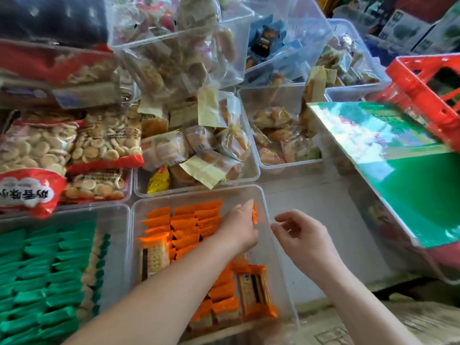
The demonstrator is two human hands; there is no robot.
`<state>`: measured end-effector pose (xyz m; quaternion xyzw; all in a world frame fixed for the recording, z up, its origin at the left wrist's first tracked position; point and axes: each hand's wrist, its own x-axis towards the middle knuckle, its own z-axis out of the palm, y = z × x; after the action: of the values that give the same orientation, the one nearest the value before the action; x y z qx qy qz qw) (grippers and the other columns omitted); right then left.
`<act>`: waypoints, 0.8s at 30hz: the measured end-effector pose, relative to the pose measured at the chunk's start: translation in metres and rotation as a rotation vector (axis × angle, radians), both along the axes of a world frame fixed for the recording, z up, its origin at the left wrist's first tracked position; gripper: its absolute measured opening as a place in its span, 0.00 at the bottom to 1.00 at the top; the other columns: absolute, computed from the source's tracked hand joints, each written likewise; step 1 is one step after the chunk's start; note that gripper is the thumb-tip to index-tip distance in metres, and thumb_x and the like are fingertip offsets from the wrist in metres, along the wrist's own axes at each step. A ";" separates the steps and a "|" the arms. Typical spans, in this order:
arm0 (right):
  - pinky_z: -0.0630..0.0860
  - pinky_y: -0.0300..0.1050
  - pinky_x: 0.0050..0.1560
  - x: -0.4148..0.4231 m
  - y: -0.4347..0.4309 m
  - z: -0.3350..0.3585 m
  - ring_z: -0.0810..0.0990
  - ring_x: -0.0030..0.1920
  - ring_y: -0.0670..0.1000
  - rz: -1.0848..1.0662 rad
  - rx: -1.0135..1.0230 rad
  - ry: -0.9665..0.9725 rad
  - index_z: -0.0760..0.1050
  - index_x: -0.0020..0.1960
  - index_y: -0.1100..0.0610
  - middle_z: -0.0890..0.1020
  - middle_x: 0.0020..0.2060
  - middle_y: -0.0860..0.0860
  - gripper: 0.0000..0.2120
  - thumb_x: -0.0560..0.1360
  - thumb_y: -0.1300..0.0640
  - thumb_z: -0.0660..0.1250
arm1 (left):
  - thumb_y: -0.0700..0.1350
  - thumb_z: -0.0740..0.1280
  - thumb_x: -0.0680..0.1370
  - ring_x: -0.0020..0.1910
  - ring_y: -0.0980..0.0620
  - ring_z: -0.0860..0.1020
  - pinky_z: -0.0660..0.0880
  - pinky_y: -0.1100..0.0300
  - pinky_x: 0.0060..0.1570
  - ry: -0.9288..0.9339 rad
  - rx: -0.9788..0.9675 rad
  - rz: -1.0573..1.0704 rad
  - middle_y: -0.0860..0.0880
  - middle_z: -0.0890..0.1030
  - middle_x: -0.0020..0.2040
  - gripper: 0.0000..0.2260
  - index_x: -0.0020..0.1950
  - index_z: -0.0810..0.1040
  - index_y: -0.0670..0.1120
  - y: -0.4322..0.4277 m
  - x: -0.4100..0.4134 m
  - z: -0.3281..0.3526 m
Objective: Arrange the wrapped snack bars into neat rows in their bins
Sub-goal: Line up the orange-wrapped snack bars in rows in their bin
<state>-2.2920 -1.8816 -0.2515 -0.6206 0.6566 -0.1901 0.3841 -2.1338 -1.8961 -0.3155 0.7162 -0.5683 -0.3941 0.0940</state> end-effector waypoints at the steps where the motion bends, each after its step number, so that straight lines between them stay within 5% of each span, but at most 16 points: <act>1: 0.72 0.27 0.38 -0.002 -0.004 -0.002 0.81 0.39 0.39 -0.005 0.008 -0.018 0.83 0.48 0.46 0.84 0.37 0.44 0.03 0.76 0.53 0.75 | 0.44 0.73 0.77 0.69 0.40 0.74 0.74 0.49 0.67 -0.019 -0.002 0.015 0.43 0.74 0.69 0.27 0.73 0.68 0.48 -0.004 -0.004 -0.003; 5: 0.73 0.27 0.38 -0.005 -0.016 -0.009 0.80 0.40 0.38 0.019 0.047 -0.077 0.83 0.51 0.47 0.85 0.41 0.43 0.05 0.77 0.55 0.75 | 0.44 0.73 0.76 0.58 0.42 0.79 0.78 0.48 0.57 -0.054 -0.113 0.038 0.47 0.80 0.58 0.18 0.63 0.71 0.52 -0.010 0.002 -0.005; 9: 0.76 0.29 0.44 -0.007 -0.020 -0.013 0.80 0.49 0.37 0.138 0.091 -0.140 0.78 0.62 0.40 0.81 0.56 0.36 0.16 0.76 0.53 0.75 | 0.42 0.71 0.75 0.53 0.57 0.81 0.79 0.60 0.55 0.235 -0.238 0.105 0.54 0.82 0.56 0.22 0.68 0.79 0.56 0.005 0.026 0.027; 12: 0.78 0.40 0.59 0.000 -0.022 -0.009 0.78 0.61 0.36 0.255 0.089 -0.262 0.76 0.67 0.37 0.81 0.59 0.32 0.22 0.77 0.54 0.74 | 0.37 0.71 0.78 0.42 0.59 0.82 0.80 0.65 0.44 0.485 -0.219 0.205 0.55 0.86 0.49 0.21 0.66 0.82 0.56 0.019 0.041 0.058; 17: 0.84 0.60 0.52 -0.004 -0.025 -0.007 0.87 0.49 0.53 0.141 0.121 -0.455 0.81 0.62 0.44 0.88 0.48 0.49 0.19 0.76 0.62 0.76 | 0.36 0.73 0.79 0.52 0.50 0.85 0.84 0.56 0.52 0.664 -0.145 0.235 0.50 0.85 0.58 0.20 0.69 0.79 0.51 0.021 0.042 0.064; 20: 0.86 0.51 0.42 -0.016 -0.026 -0.003 0.87 0.42 0.55 0.000 0.107 -0.478 0.83 0.58 0.48 0.87 0.42 0.52 0.16 0.75 0.64 0.76 | 0.46 0.78 0.76 0.51 0.54 0.83 0.82 0.54 0.56 0.312 -0.172 0.057 0.54 0.84 0.52 0.18 0.63 0.78 0.53 0.009 0.041 0.040; 22: 0.83 0.40 0.36 -0.023 -0.026 -0.004 0.87 0.38 0.49 -0.076 0.102 -0.458 0.82 0.56 0.50 0.87 0.39 0.50 0.14 0.75 0.65 0.75 | 0.55 0.76 0.76 0.58 0.55 0.80 0.78 0.53 0.60 -0.033 -0.104 -0.272 0.57 0.82 0.58 0.18 0.64 0.77 0.55 0.001 0.039 0.027; 24: 0.81 0.37 0.35 -0.028 -0.024 -0.005 0.86 0.36 0.47 -0.104 0.116 -0.441 0.82 0.56 0.49 0.87 0.39 0.48 0.14 0.76 0.64 0.75 | 0.59 0.75 0.76 0.64 0.53 0.78 0.76 0.52 0.63 -0.185 0.065 -0.524 0.56 0.80 0.65 0.21 0.68 0.78 0.57 -0.005 0.030 0.018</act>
<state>-2.3197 -1.9054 -0.2570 -0.5063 0.5978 -0.3024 0.5430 -2.1035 -1.9010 -0.2972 0.5803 -0.7274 -0.3559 -0.0863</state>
